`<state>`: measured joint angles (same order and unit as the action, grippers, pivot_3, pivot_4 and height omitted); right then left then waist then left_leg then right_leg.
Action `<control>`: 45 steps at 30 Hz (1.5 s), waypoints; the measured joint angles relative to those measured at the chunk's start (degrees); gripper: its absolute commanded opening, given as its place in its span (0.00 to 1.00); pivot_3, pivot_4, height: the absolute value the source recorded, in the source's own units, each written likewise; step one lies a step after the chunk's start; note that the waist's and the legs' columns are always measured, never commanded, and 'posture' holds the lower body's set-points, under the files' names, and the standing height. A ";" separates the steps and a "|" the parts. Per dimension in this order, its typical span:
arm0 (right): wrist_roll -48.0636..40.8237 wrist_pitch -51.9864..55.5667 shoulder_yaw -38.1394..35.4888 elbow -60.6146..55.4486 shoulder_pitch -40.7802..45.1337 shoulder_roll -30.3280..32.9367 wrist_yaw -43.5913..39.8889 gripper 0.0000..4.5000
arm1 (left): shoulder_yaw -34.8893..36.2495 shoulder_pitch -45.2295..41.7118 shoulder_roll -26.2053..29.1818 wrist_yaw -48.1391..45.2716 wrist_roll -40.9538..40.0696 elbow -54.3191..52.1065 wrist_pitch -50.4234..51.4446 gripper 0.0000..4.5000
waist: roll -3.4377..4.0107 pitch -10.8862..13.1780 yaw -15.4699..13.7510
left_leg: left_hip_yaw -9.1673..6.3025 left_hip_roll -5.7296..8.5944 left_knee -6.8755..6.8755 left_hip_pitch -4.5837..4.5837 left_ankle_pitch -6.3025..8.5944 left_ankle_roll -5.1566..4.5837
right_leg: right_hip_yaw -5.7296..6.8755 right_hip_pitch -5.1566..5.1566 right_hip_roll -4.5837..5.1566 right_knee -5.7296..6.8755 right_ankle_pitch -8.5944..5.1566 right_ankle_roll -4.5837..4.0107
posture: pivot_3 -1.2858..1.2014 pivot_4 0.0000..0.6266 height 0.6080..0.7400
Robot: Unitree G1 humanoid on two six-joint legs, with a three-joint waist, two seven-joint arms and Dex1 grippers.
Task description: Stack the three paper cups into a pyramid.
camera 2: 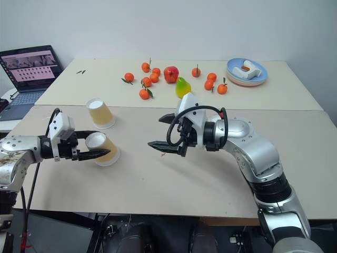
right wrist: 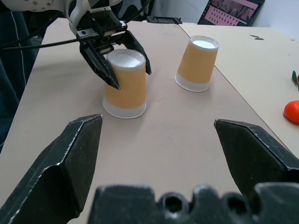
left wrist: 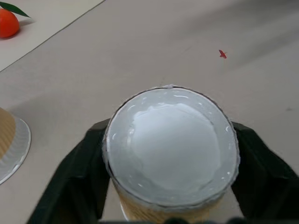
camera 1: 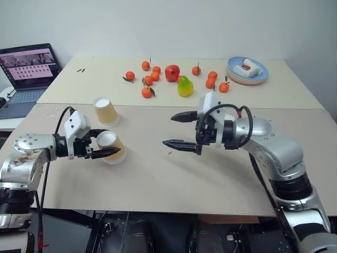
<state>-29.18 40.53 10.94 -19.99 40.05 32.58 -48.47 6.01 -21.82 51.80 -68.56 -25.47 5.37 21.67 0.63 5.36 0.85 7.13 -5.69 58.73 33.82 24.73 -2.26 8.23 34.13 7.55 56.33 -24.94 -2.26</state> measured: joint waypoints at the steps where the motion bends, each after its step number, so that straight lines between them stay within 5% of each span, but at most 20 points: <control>1: 0.22 0.00 0.00 0.12 0.00 0.00 -0.02 1.00 | 0.00 0.00 0.00 0.05 -0.05 -0.02 0.10 0.55 | 0.00 0.00 0.00 | 0.00 0.00 0.00 0.00 0.00 0.00 | 0.00 0.00 0.00 0.00 0.00 0.00 | 0.52 0.24 0.23; 10: 1.72 -0.08 0.00 1.40 0.01 -0.33 0.00 1.00 | -0.31 -1.15 -1.67 1.11 -0.23 -1.51 0.72 0.55 | 0.00 0.00 -0.02 | 0.00 0.01 0.02 0.00 -0.02 0.03 | -0.01 -0.01 0.01 0.02 0.00 0.00 | 0.52 0.24 0.23; 18: 3.49 -0.49 -0.11 3.35 0.54 -2.02 0.72 1.00 | -7.58 -11.40 -12.31 2.39 1.19 -3.18 -0.46 0.55 | 0.00 -0.01 -0.40 | -0.02 0.21 0.08 -0.01 -0.06 0.08 | -0.08 -0.05 0.03 0.11 0.04 0.06 | 0.52 0.24 0.23; 30: 1.98 1.38 -2.80 0.09 0.14 0.52 0.18 1.00 | -15.65 -17.95 -24.24 0.60 9.83 13.02 -12.10 0.55 | -0.06 0.02 -0.34 | -0.58 0.98 0.17 -0.51 0.19 -0.47 | -1.07 -0.04 0.11 0.65 0.04 0.07 | 0.52 0.24 0.23; 35: 1.05 2.43 -2.85 -1.00 -0.13 1.04 0.47 1.00 | -16.70 -17.60 -25.14 -0.33 10.69 13.97 -12.66 0.98 | -0.06 0.01 -0.64 | -0.58 0.99 0.18 -0.46 0.18 -0.50 | -1.11 -0.01 0.05 0.64 0.05 0.09 | 0.52 0.24 0.23; 40: 0.89 2.55 -2.87 -1.00 -0.40 1.36 0.95 1.00 | -16.88 -16.47 -24.86 -0.47 10.75 13.47 -12.09 1.00 | -0.08 0.03 -0.09 | -0.65 0.93 0.15 -0.36 0.10 -0.36 | -1.22 0.06 -0.01 0.54 0.03 0.07 | 0.52 0.24 0.23; 45: 0.86 2.52 -2.81 -0.66 -0.47 1.05 0.77 1.00 | -11.85 -15.78 -19.08 0.97 7.34 2.27 -5.07 1.00 | -0.15 0.08 0.34 | -0.81 0.90 0.13 -0.46 0.06 -0.28 | -1.40 0.07 -0.08 0.52 0.02 0.03 | 0.52 0.24 0.23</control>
<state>-28.32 43.05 8.13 -20.65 39.58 33.63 -47.71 -5.84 -37.59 32.72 -67.59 -18.12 7.64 16.60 0.48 5.44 1.20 6.32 -4.79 58.86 33.36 24.79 -2.54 6.83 34.20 7.47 56.86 -24.92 -2.23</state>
